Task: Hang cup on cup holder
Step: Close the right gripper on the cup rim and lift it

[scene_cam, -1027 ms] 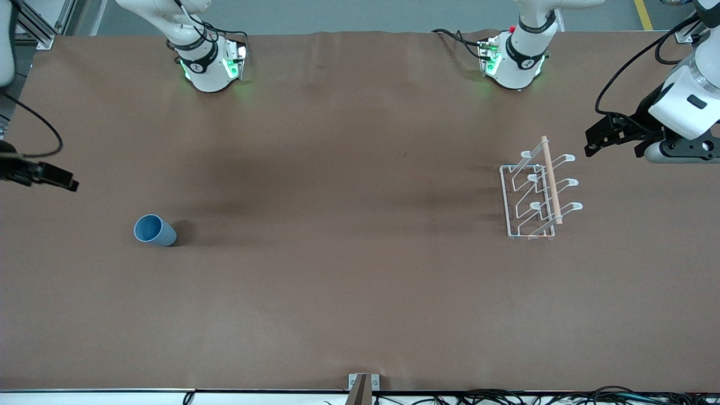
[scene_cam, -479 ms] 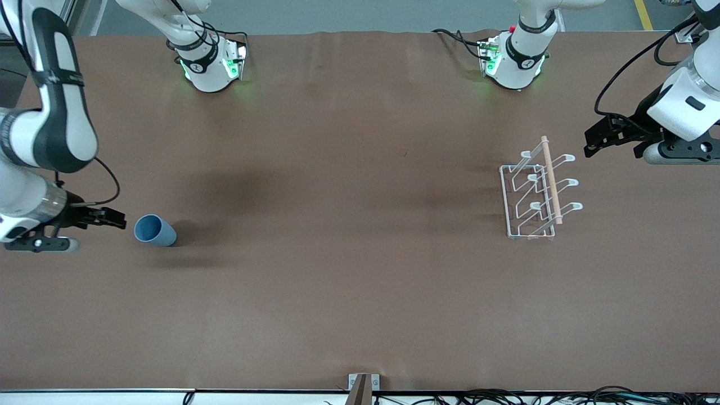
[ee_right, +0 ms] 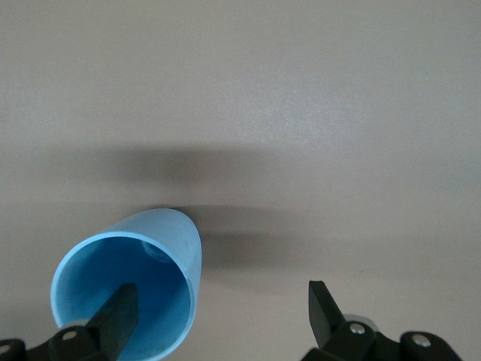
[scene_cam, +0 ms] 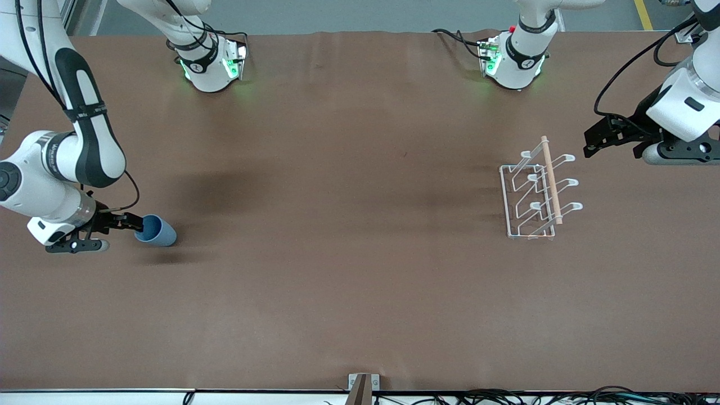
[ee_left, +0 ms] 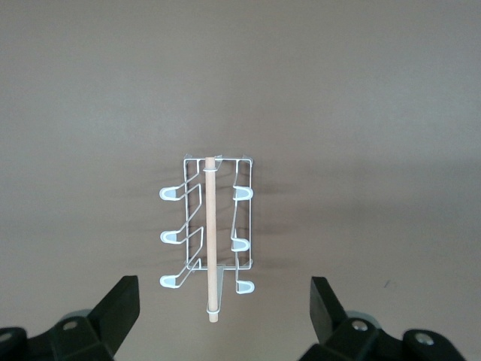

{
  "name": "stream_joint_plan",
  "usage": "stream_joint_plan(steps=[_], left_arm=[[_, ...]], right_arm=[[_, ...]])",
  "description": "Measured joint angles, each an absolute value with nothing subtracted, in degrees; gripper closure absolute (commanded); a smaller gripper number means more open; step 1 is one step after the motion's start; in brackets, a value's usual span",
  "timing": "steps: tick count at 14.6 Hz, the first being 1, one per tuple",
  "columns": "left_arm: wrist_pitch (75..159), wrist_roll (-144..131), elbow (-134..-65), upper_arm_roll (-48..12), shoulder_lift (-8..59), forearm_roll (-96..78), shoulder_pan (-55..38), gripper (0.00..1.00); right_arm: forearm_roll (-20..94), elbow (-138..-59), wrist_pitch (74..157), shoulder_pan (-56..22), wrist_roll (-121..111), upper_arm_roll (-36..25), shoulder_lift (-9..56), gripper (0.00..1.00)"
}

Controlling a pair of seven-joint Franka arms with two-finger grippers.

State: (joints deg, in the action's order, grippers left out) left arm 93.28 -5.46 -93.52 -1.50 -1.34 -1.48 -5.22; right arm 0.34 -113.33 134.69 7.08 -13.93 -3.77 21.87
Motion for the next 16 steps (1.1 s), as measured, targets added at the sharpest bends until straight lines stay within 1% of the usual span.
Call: stream_joint_plan(steps=[2,3,4,6,8,9,10,13,16], left_arm=[[93.3,-5.4,-93.5,-1.5,-1.3,-1.5,-5.2,0.00],[93.3,-5.4,-93.5,-1.5,-1.3,-1.5,-5.2,0.00],[93.3,-5.4,-93.5,-1.5,-1.3,-1.5,-5.2,0.00],[93.3,-5.4,-93.5,-1.5,-1.3,-1.5,-5.2,0.00],[93.3,-5.4,-93.5,-1.5,-1.3,-1.5,-5.2,0.00],[93.3,-5.4,-93.5,-1.5,-1.3,-1.5,-5.2,0.00],[93.3,-5.4,-93.5,-1.5,-1.3,-1.5,-5.2,0.00],[93.3,-5.4,-93.5,-1.5,-1.3,-1.5,-5.2,0.00],[93.3,-5.4,-93.5,-1.5,-1.3,-1.5,-5.2,0.00]], right_arm=[[1.7,-113.4,136.5,7.0,-14.0,-3.4,23.2,0.00],[2.2,-113.5,137.5,7.0,-14.0,-3.2,24.0,0.04],[2.3,-113.5,138.2,7.0,-14.0,-3.1,24.7,0.14],[2.4,-113.5,138.7,7.0,-14.0,-3.1,25.7,0.40],[2.4,-113.5,138.8,7.0,-14.0,-3.1,25.9,0.79],[2.4,-113.5,138.8,7.0,-14.0,-3.1,25.9,0.94],[2.5,-113.5,138.7,7.0,-14.0,-3.0,25.9,1.00],[3.9,-113.4,138.5,7.0,-14.0,-2.9,25.9,1.00],[5.6,-113.1,135.4,7.0,-14.0,-2.7,25.9,1.00]])
